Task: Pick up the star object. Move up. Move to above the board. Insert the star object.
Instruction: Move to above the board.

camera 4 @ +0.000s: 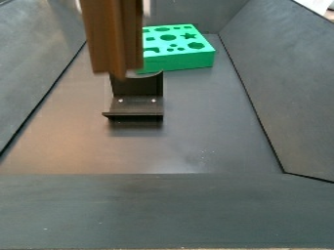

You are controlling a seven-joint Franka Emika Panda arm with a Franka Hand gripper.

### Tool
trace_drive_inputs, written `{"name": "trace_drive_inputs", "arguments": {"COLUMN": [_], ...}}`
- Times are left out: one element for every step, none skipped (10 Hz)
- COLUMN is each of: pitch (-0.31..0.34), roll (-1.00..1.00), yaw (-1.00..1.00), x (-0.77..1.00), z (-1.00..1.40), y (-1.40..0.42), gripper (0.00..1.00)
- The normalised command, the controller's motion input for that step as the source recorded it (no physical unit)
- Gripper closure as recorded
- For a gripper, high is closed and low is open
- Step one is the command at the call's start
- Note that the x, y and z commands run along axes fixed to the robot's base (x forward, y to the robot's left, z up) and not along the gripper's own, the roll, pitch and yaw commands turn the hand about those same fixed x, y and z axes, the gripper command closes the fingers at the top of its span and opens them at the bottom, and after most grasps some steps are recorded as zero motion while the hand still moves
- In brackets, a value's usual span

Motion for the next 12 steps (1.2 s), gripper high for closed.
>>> {"name": "trace_drive_inputs", "arguments": {"pitch": [0.116, 0.115, 0.113, 0.108, 0.114, 0.114, 0.114, 0.109, 0.456, 0.413, 0.22, 0.144], "roll": [0.05, 0.04, 0.04, 0.04, 0.04, 0.03, 0.03, 0.03, -0.45, -0.42, -0.29, -0.26], "yaw": [0.02, 0.02, 0.02, 0.02, 0.02, 0.02, 0.01, 0.01, -0.39, -0.37, -0.21, -0.15], "x": [0.14, 0.13, 0.11, 0.1, 0.07, 0.06, 0.04, 0.03, -0.3, -0.29, -0.3, -0.3], "z": [1.0, 1.0, 1.0, 1.0, 0.82, 0.72, 0.51, 0.35, -0.09, -0.11, -0.1, -0.1], "y": [-0.02, -0.01, -0.01, -0.01, -0.01, -0.01, 0.0, 0.0, -1.0, -1.0, -1.0, -1.0], "gripper": [1.0, 1.0, 1.0, 1.0, 1.0, 1.0, 1.0, 1.0, 1.0, 1.0, 1.0, 1.0]}}
